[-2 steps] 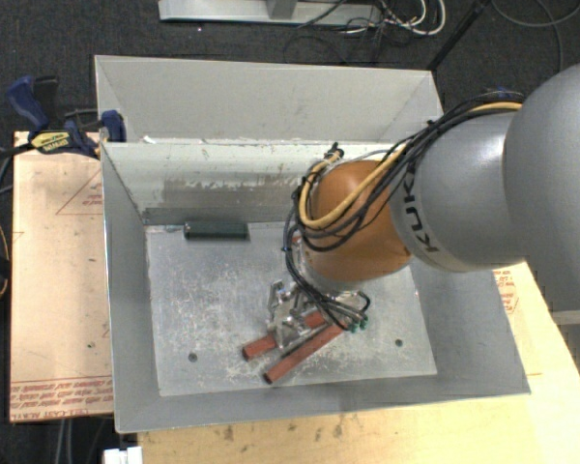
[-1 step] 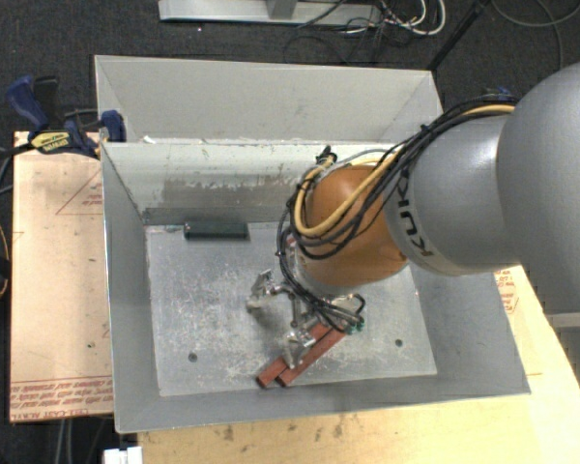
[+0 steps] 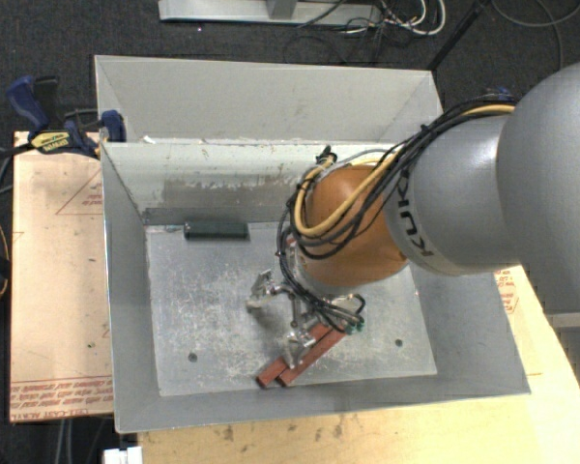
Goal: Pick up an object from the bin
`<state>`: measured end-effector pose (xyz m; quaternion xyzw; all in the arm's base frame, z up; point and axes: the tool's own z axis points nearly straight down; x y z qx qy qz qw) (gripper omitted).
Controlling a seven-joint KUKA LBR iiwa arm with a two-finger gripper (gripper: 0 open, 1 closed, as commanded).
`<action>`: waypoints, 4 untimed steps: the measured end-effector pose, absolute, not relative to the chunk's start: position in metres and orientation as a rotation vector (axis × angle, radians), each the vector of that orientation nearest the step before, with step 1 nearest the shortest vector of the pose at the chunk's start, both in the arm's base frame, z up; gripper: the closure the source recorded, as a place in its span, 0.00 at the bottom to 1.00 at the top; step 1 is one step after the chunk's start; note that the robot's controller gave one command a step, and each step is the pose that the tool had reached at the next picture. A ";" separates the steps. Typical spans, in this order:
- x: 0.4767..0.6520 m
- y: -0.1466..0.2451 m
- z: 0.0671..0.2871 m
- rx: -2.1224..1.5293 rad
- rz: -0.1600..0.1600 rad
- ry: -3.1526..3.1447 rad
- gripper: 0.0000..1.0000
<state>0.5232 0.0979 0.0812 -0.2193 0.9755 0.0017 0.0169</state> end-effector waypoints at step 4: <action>0.497 0.131 0.215 -1.197 0.002 2.901 1.00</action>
Offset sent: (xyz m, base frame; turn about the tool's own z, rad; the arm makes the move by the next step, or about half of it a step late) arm -0.0441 0.0268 -0.0112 -0.2737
